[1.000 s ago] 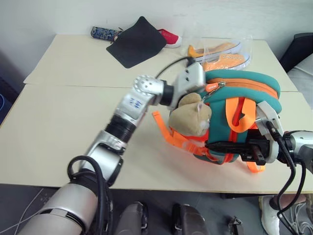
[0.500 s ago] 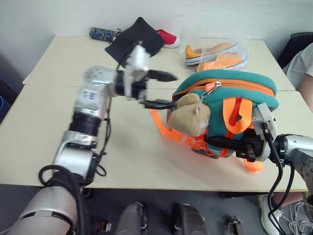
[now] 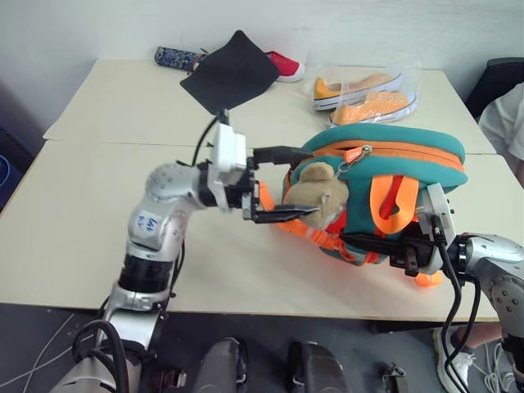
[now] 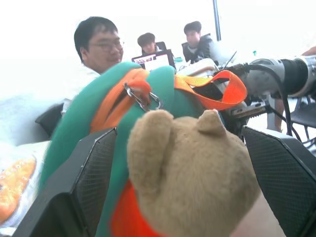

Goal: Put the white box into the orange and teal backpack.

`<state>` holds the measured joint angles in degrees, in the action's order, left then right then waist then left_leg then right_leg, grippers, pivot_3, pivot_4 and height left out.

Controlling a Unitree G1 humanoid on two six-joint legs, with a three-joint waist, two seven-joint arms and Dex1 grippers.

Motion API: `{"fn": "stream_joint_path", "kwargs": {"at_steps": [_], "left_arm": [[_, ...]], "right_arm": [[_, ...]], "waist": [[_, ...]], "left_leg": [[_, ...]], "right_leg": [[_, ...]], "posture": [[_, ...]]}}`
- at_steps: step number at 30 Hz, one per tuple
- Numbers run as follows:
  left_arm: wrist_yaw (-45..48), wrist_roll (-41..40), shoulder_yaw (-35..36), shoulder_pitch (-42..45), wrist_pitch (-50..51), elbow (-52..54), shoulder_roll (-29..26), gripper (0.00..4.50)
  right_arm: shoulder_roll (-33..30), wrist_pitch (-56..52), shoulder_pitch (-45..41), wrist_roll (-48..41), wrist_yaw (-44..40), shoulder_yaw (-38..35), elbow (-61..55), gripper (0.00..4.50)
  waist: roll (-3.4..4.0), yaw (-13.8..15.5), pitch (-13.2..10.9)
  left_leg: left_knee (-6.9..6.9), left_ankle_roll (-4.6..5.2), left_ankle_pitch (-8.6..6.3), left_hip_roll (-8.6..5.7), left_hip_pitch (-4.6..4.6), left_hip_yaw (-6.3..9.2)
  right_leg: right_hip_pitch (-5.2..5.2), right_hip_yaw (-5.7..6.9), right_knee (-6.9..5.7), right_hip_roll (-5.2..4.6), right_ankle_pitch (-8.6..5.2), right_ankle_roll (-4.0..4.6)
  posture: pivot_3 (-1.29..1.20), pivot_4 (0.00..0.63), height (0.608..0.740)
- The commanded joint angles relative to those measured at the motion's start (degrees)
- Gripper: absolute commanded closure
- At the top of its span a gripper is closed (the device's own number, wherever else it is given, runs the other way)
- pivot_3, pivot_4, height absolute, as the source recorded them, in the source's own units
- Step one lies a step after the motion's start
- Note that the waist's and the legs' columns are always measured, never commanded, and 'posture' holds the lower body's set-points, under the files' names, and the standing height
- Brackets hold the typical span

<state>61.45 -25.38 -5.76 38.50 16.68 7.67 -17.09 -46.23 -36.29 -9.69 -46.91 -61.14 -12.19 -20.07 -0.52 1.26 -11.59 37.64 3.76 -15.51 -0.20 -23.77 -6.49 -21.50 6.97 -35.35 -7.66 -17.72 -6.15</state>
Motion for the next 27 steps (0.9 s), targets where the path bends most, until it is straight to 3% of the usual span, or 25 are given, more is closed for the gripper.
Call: {"fn": "stream_joint_path", "kwargs": {"at_steps": [1,8,11,15,19,21,27], "left_arm": [[-0.4,2.8,-1.8,-1.6,-3.5,2.8,-1.5,0.80],[-2.7,8.0,-3.2,-1.5,-11.0,-0.9,-2.1,2.89],[-3.9,10.0,-3.3,0.2,-13.8,-4.0,-1.3,3.54],[-3.3,5.3,-0.5,2.8,-10.9,-5.2,-1.3,4.39],[1.1,-1.9,3.6,5.8,-3.1,-6.5,-6.0,4.50],[1.3,-3.1,8.3,11.1,0.8,-14.3,-11.2,4.50],[-1.3,-1.1,11.7,16.3,6.5,-28.7,-18.8,4.50]], "right_arm": [[0.4,0.1,0.2,-0.7,0.6,-1.0,-1.1,4.50],[0.1,-1.3,-0.6,-1.8,1.5,-0.7,-2.1,4.50],[0.8,-2.0,-2.5,-2.2,3.2,-0.5,-2.6,4.50],[1.0,-3.4,-2.8,-3.5,5.0,-1.3,-3.4,4.50],[0.3,-4.6,-2.1,-4.5,5.9,-2.6,-4.5,4.50],[0.1,-4.7,-1.3,-4.9,6.1,-4.1,-4.4,4.50],[0.6,-5.3,0.8,-7.9,8.2,-8.6,-6.1,4.50]], "waist": [[0.00,0.1,0.0],[0.00,0.2,0.0],[0.00,0.2,0.0],[0.00,0.2,0.0],[0.01,0.0,0.0],[0.01,0.0,0.0],[0.02,0.0,0.0]], "left_leg": [[-0.01,-0.02,0.01,0.00,0.01,-0.02],[0.00,-0.01,0.00,0.00,0.01,-0.02],[0.00,-0.01,0.00,0.00,0.01,-0.02],[-0.05,-0.02,-0.01,0.00,0.01,0.00],[-0.06,-0.02,0.00,0.01,-0.02,0.00],[-0.05,-0.02,0.00,0.01,-0.01,0.00],[-0.17,-0.02,0.03,-0.02,0.01,-0.03]], "right_leg": [[0.00,0.00,0.00,0.01,0.00,0.00],[0.01,-0.01,0.04,-0.05,-0.01,0.01],[0.01,-0.01,0.04,-0.05,-0.01,0.01],[-0.02,0.00,0.04,-0.05,-0.01,0.01],[-0.05,0.02,0.04,-0.03,-0.01,0.01],[-0.04,0.03,0.02,-0.02,-0.01,0.02],[-0.07,0.07,-0.19,0.01,-0.01,0.01]], "posture": [[0.00,0.150,0.740],[0.00,0.150,0.740],[0.00,0.150,0.740],[0.00,0.150,0.740],[0.00,0.150,0.740],[0.00,0.150,0.740],[0.00,0.150,0.740]]}}
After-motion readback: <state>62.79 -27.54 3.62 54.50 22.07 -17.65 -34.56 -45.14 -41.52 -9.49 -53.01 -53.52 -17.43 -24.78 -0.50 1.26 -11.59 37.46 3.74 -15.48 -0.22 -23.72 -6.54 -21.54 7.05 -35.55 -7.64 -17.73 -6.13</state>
